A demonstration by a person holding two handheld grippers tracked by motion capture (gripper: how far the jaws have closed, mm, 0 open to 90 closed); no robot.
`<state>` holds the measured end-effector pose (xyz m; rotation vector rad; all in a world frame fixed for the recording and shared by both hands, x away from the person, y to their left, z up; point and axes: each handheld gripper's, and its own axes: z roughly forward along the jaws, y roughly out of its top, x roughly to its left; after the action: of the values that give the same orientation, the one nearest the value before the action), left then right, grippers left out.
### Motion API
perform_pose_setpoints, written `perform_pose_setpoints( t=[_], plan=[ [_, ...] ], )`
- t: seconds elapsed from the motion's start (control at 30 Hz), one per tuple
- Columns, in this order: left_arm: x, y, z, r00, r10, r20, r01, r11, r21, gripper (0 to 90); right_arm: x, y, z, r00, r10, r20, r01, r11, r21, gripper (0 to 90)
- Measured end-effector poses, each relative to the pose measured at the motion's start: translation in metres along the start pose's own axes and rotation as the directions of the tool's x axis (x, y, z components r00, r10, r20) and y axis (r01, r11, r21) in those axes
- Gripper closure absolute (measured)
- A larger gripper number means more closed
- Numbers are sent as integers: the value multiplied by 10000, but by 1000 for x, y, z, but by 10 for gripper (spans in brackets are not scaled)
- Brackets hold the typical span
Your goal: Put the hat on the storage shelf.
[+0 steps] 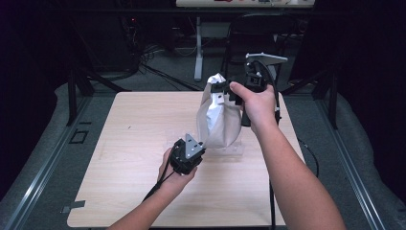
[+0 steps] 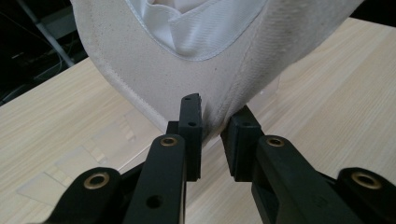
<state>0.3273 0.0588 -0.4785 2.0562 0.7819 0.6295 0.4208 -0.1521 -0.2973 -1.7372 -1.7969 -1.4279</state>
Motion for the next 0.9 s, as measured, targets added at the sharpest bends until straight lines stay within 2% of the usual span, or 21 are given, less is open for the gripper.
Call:
perform_pose_setpoints(
  t=[0.17, 0.23, 0.37, 0.5, 0.73, 0.9],
  plan=[
    [18, -1, -2, 9956, -791, 506, 806, 9963, -290, 796, 2, 1, 4, 10000, -64, 62, 64, 10000, -29, 811],
    [24, -2, -1, 9926, -973, 721, 1001, 9943, -362, 796, 2, 1, 5, 9999, -76, 99, 76, 10000, -45, 811],
    [30, -3, 2, 9888, -1129, 976, 1169, 9925, -353, 796, 0, 1, 7, 9998, -61, 165, 61, 10000, -29, 812],
    [31, -4, 7, 9839, -1225, 1301, 1285, 9909, -392, 802, -3, 0, 9, 9996, -48, 282, 48, 10000, 5, 812],
    [28, -9, 17, 9753, -1111, 1910, 1190, 9924, -301, 816, -10, -1, 13, 9990, 4, 441, -9, 9999, 120, 811],
    [29, -14, 23, 9734, -1177, 1967, 1246, 9919, -229, 817, -17, -2, 16, 9983, 152, 559, -163, 9997, 189, 812]
  ],
)
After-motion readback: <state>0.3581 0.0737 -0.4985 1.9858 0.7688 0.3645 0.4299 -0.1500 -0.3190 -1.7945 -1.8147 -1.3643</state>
